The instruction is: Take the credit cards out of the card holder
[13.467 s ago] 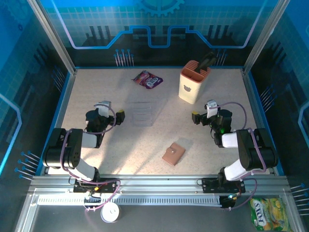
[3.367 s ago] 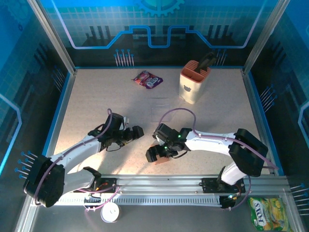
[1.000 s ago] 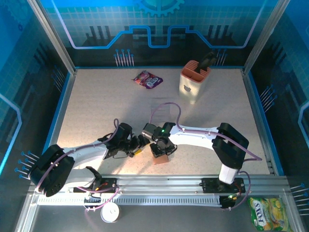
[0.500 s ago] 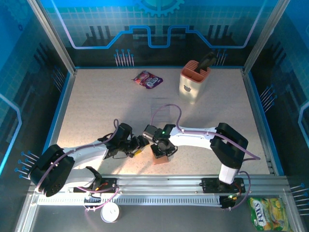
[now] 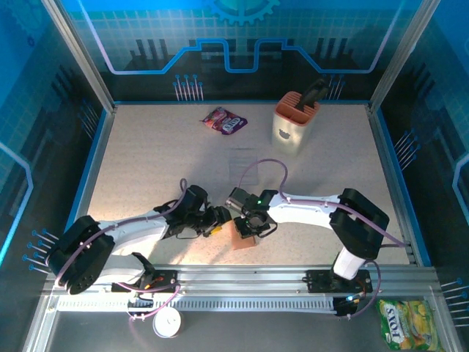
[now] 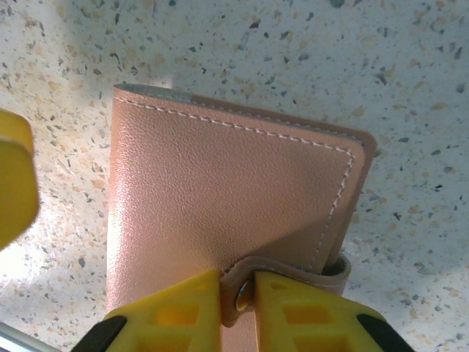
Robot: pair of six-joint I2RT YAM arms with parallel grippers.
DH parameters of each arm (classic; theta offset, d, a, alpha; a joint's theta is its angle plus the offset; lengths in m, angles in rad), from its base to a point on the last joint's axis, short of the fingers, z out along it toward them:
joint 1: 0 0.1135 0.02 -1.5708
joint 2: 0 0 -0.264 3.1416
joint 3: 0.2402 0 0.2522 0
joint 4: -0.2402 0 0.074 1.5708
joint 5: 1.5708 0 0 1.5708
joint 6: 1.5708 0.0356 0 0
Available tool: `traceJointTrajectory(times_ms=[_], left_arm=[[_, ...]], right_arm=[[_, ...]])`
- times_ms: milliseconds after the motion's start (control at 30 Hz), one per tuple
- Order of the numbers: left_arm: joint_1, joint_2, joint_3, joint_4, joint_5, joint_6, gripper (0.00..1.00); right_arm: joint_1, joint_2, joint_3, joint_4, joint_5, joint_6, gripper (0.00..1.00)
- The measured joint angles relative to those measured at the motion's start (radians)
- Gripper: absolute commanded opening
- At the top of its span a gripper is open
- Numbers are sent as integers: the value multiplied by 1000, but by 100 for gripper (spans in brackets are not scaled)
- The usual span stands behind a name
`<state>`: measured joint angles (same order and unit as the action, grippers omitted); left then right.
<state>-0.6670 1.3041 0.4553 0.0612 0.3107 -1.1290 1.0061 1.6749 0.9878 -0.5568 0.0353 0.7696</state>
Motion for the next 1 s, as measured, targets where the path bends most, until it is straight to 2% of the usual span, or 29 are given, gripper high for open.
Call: traceJointTrajectory(times_ms=[367,533,1000], left_arm=[[-37,43,39,12,0,-26,57],[-38,43,48,14,-8,-26,57],[-39,52,74,11,-11,-26,57]], right_arm=[[-41,-64,-89,116,-80,20,19],[-41,-91,-90,61,-42,12,22],[-67,-140,-89,-74,44,-18,25]])
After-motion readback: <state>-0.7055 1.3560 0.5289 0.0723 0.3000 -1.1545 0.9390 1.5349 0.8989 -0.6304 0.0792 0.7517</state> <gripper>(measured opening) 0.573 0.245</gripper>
